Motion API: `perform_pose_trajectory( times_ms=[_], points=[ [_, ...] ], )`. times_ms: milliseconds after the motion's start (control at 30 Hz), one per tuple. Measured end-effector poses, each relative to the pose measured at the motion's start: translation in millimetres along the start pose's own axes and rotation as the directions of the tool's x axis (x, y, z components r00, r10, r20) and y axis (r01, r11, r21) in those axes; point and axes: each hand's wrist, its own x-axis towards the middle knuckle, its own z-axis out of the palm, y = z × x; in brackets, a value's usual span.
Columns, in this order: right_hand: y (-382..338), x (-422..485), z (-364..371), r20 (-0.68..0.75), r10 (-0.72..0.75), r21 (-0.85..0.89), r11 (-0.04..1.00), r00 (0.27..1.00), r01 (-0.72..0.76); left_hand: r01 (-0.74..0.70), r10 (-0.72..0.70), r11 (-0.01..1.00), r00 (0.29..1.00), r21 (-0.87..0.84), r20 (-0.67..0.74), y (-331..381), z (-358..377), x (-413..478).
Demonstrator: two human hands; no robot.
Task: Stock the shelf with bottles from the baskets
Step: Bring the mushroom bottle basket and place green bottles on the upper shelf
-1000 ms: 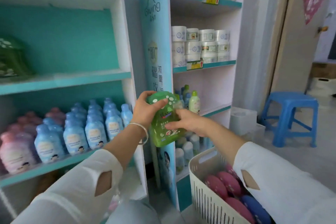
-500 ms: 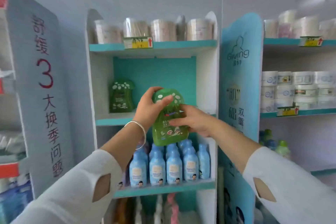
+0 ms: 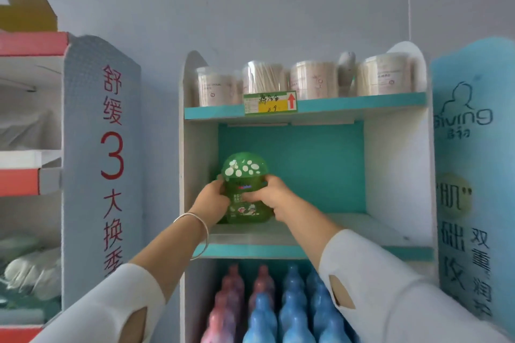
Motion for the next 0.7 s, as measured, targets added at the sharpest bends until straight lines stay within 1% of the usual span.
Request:
perform_pose_trajectory(
  times_ms=[67,167,233,300,367,433,633,700],
  points=[
    [7,14,11,0.016,0.05,-0.003,0.999,0.999,-0.05,0.05,-0.05,0.999,0.999,0.009,0.004,-9,5,11],
    [13,23,18,0.084,0.143,0.011,0.99,0.986,-0.144,0.097,-0.097,0.995,0.995,0.015,-0.016,-18,12,23],
    [14,25,17,0.113,0.182,-0.004,0.983,0.977,-0.183,0.107,-0.107,0.994,0.994,0.033,-0.018,-22,14,26],
    [13,25,13,0.117,0.199,-0.102,0.977,0.973,-0.187,0.097,-0.096,0.993,0.995,0.066,-0.022,-25,16,25],
    [12,26,9,0.089,0.233,-0.276,0.94,0.968,-0.201,0.084,-0.081,0.991,0.996,0.105,-0.037,-25,17,22],
    [13,30,10,0.078,0.258,-0.36,0.908,0.963,-0.214,0.075,-0.069,0.989,0.997,0.131,-0.046,-25,17,22],
    [16,40,31,0.033,0.161,-0.44,0.889,0.986,-0.131,0.104,-0.094,0.984,0.993,0.142,-0.074,-28,15,25],
    [16,43,35,0.028,0.163,-0.449,0.884,0.986,-0.133,0.122,-0.113,0.98,0.992,0.158,-0.062,-29,15,26]
  ],
)
